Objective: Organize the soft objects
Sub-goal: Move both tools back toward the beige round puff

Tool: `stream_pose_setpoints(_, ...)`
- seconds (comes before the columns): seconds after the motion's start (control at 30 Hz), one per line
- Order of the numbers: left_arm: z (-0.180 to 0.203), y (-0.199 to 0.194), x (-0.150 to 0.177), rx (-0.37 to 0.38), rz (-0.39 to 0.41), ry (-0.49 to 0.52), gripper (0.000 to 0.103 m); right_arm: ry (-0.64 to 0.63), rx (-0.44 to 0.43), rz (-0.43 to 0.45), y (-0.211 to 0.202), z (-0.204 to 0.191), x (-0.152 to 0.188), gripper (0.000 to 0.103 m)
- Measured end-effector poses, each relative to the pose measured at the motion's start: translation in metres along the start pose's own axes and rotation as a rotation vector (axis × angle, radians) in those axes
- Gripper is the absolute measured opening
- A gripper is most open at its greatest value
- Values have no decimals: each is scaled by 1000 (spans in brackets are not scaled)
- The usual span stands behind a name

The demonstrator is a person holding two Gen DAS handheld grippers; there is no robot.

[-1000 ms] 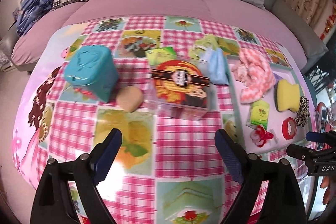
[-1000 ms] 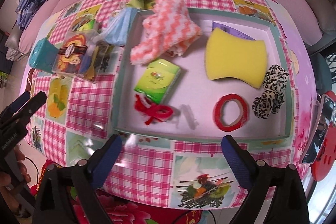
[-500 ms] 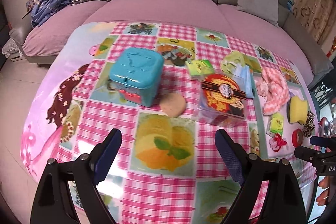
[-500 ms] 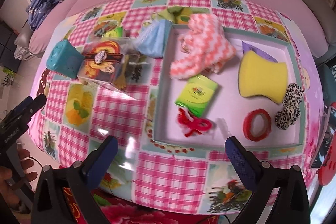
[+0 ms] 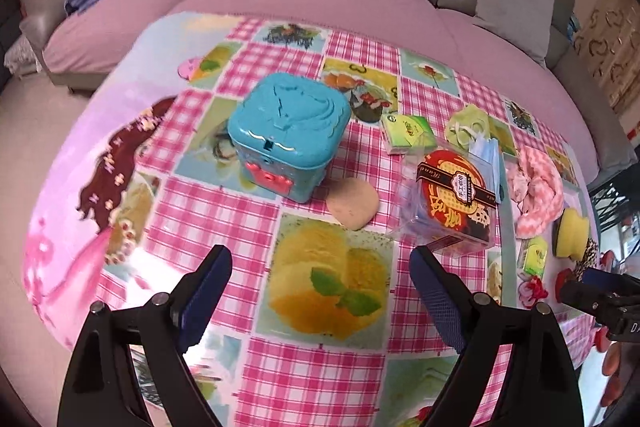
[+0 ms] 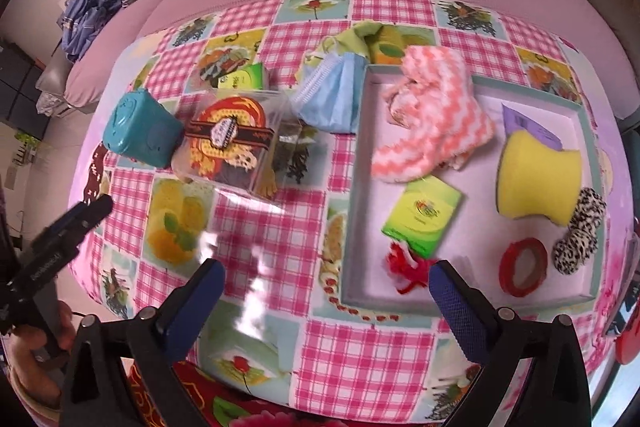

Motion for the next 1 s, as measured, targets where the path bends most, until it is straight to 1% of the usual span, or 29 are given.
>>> stream_pose_setpoints(0.1, 4, 11, -4, -20, -8, 23, 90, 1, 1, -4, 5, -2, -7, 103)
stream_pose_setpoints(0.3, 12, 39, -9, 0, -39, 47, 88, 12, -12, -25, 17, 0, -23, 103)
stream_pose_setpoints(0.37, 17, 49, -10, 10, -50, 64, 82, 23, -17, -33, 20, 2, -29, 102)
stream_pose_setpoints(0.4, 18, 53, -11, 14, -57, 71, 75, 30, -21, -37, 23, 4, -33, 101)
stream_pose_setpoints(0.43, 21, 59, -12, 19, -65, 79, 73, 34, -22, -39, 24, 4, -36, 99)
stream_pose_setpoints(0.53, 25, 69, -16, 24, -67, 91, 73, 41, -25, -50, 30, 7, -45, 91)
stream_pose_setpoints(0.6, 28, 74, -18, 24, -62, 113, 72, 43, -28, -54, 33, 8, -50, 91)
stream_pose_setpoints(0.7, 33, 81, -22, 32, -53, 154, 65, 36, -25, -61, 38, 8, -57, 86)
stream_pose_setpoints(0.8, 35, 89, -23, 38, -51, 178, 64, 38, -30, -67, 42, 9, -63, 86)
stream_pose_setpoints(0.9, 34, 96, -24, 20, -56, 202, 64, 40, -34, -73, 46, 10, -67, 86)
stream_pose_setpoints(1.0, 32, 103, -23, 23, -58, 217, 64, 43, -41, -78, 50, 11, -70, 86)
Point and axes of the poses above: each gripper's, at about its wrist camera, not at the fingertips, and y roughly the way its jaws point, z to its right, x to its underside, the point moved 2 cm from there along y, roughly the way its jaws point, and after that the axes turned 14 degrees about y, right-handed, at the moved point
